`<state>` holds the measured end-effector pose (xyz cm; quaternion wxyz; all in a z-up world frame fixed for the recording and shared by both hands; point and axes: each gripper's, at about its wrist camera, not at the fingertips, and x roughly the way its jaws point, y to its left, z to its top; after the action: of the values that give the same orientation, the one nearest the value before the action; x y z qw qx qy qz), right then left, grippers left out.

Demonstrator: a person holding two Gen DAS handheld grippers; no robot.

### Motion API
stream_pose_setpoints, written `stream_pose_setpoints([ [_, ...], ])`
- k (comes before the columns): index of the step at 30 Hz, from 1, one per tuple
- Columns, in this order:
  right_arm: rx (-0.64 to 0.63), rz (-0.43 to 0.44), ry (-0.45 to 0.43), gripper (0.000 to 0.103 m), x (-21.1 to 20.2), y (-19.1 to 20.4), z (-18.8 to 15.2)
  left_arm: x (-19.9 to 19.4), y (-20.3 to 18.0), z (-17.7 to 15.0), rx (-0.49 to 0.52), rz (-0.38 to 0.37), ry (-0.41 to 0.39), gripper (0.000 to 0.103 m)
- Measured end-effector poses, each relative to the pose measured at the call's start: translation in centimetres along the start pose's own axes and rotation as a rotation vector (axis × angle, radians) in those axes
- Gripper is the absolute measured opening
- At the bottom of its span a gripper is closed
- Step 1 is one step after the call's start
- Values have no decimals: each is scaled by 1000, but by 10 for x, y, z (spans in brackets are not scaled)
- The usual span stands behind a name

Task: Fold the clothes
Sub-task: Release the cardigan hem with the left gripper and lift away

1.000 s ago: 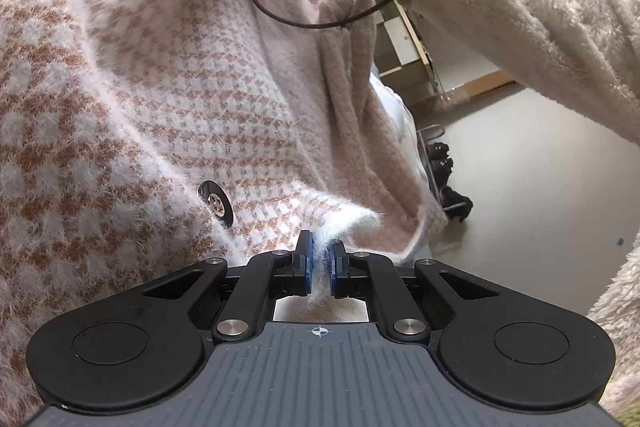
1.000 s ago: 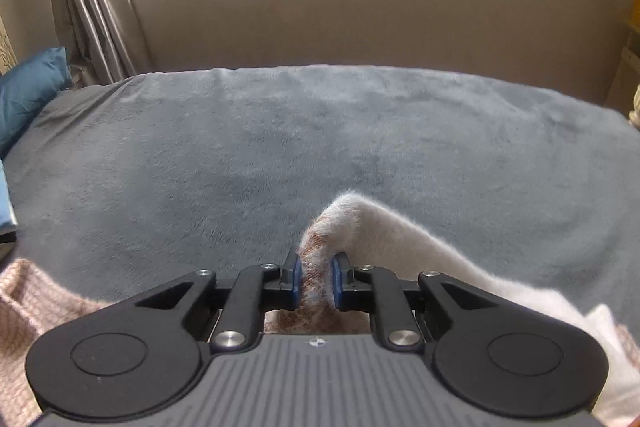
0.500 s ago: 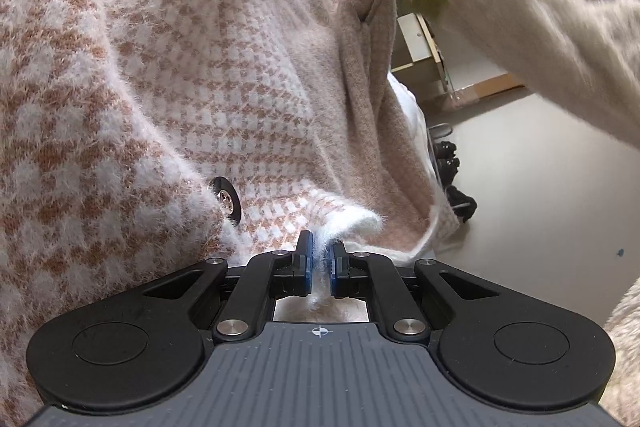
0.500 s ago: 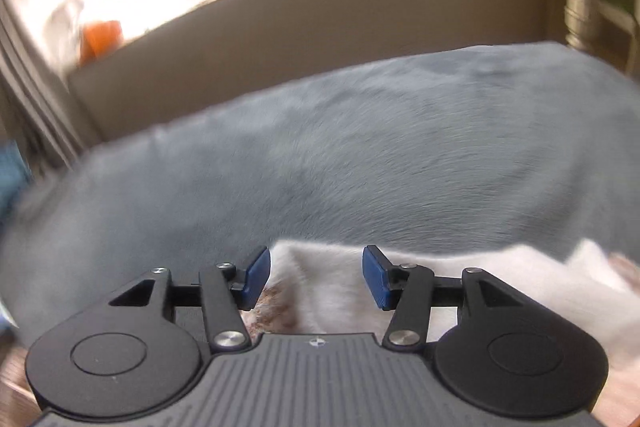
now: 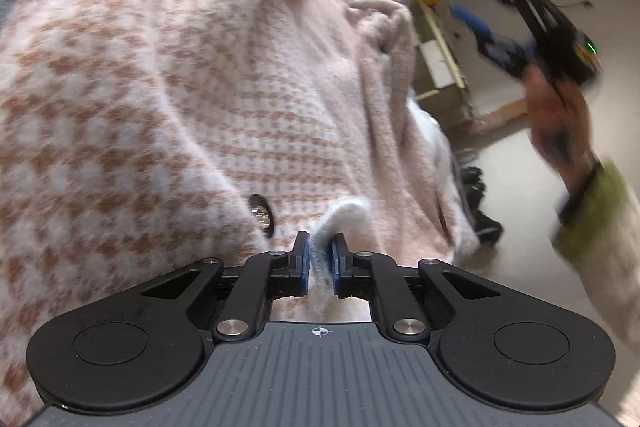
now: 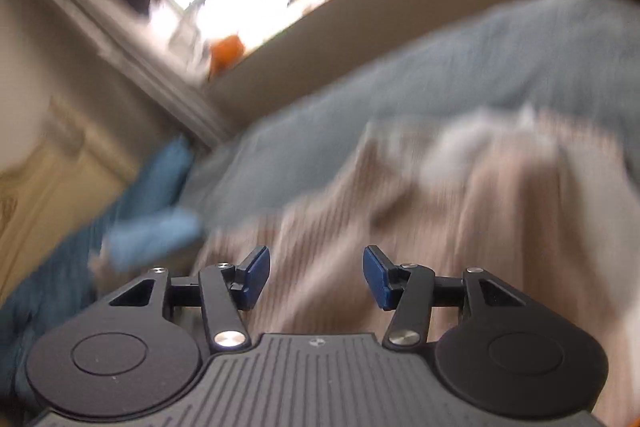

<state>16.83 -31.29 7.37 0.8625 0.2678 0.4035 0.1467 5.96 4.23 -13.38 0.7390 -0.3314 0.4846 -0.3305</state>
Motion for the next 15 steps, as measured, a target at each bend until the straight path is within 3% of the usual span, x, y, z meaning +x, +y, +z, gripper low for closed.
stream_pose_setpoints([
  [3,-12,-26,133,54,13,10,-56,-12,-4,-2,7,31,-23,28],
  [7,44,-74,191,54,17,8,-103,-34,-12,-8,20,57,-63,46],
  [12,109,-134,251,54,17,5,-156,-66,-21,-14,15,87,-126,52],
  [15,197,-99,191,54,-15,-7,-164,-93,-16,-15,-52,132,-203,53],
])
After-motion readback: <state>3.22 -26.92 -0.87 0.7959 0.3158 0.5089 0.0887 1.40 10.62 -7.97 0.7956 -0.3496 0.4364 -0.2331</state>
